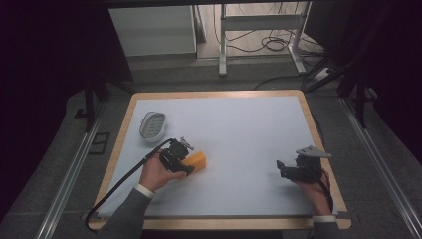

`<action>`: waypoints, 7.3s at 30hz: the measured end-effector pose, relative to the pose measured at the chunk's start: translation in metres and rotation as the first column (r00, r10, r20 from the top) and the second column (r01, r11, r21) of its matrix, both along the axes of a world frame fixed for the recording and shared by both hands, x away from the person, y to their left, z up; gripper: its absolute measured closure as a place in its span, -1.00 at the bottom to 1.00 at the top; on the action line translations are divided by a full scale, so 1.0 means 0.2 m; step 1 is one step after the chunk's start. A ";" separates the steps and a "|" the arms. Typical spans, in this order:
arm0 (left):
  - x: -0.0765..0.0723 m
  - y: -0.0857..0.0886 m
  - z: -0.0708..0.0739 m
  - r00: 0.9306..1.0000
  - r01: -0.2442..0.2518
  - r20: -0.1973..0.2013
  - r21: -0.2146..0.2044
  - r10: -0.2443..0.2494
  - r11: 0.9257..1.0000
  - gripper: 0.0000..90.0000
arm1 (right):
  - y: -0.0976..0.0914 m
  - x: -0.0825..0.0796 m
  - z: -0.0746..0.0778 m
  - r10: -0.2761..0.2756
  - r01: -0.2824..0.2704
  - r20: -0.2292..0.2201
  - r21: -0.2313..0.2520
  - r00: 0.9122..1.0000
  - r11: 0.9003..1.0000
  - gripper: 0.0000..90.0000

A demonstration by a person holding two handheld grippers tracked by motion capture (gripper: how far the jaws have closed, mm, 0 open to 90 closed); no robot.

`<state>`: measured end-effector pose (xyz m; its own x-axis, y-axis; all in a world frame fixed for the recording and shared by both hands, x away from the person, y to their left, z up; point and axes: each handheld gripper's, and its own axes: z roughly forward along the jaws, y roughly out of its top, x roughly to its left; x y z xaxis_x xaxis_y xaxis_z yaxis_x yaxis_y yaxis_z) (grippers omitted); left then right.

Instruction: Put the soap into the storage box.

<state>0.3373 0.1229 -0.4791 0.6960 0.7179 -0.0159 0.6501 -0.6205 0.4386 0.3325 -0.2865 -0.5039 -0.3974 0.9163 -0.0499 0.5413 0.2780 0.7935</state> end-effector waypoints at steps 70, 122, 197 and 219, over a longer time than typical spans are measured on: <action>0.05 0.12 0.04 1.000 0.006 -0.004 -0.053 -0.006 0.999 0.36 | -0.01 0.01 -0.02 -0.037 0.036 -0.013 -0.017 0.999 0.999 -0.79; 0.09 0.35 0.31 0.992 -0.087 0.076 -0.116 0.096 0.989 0.36 | -0.03 0.01 -0.02 -0.050 0.050 -0.013 -0.006 0.999 0.999 -0.79; 0.48 0.59 0.32 0.941 -0.330 0.029 -0.129 0.337 0.935 0.36 | -0.05 0.01 0.00 -0.076 0.076 0.011 -0.002 0.997 0.997 -0.79; 0.60 0.67 0.27 0.905 -0.420 -0.006 -0.159 0.425 0.893 0.36 | -0.06 0.01 -0.01 -0.083 0.083 0.010 -0.002 0.996 0.997 -0.79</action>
